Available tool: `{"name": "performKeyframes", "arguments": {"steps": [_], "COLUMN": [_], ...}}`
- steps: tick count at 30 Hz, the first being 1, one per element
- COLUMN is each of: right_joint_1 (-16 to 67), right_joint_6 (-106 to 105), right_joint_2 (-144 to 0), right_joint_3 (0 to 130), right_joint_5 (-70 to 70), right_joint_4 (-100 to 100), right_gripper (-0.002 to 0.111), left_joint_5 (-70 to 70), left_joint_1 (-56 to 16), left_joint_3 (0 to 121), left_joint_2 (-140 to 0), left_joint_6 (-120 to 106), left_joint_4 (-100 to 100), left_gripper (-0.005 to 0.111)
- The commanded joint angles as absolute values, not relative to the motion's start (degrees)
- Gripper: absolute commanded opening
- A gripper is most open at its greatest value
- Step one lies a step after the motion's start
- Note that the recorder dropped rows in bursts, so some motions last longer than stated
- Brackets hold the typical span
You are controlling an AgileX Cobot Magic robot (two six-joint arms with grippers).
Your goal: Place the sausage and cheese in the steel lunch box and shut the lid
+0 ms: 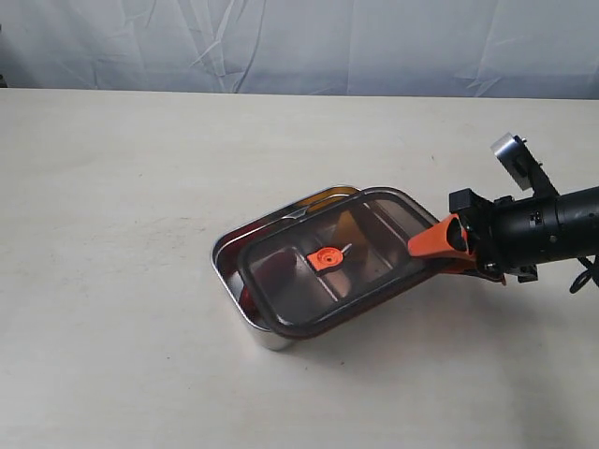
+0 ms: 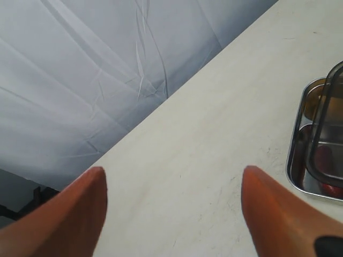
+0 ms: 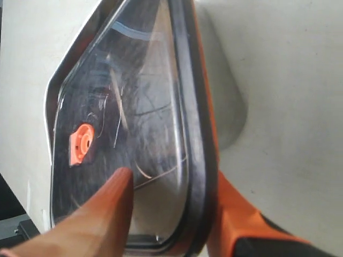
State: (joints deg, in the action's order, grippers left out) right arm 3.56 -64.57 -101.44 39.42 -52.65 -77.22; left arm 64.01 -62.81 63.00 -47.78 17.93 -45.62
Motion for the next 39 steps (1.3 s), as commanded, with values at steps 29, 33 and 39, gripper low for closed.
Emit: {"name": "performKeyframes", "arguments": {"steps": [29, 33, 39], "right_joint_1": [3.43, 3.43, 3.43], "right_joint_6": [-65.84, -65.84, -65.84], "right_joint_2": [-101.49, -101.49, -101.49], "right_joint_3": [39.19, 39.19, 39.31], "right_joint_5": [-49.81, -49.81, -49.58], "right_joint_4": [-81.91, -83.96, -84.29], "right_gripper": [0.054, 0.054, 0.054], "left_joint_5": [60.17, 60.17, 60.17], "left_joint_1": [-62.91, -62.91, -62.91], "left_joint_3": [63.06, 63.06, 63.06], "left_joint_2": [-47.31, -47.31, -47.31], "left_joint_6": [18.45, 18.45, 18.45], "left_joint_4": [-44.49, -44.49, -44.49], "left_gripper": [0.067, 0.067, 0.067]}}
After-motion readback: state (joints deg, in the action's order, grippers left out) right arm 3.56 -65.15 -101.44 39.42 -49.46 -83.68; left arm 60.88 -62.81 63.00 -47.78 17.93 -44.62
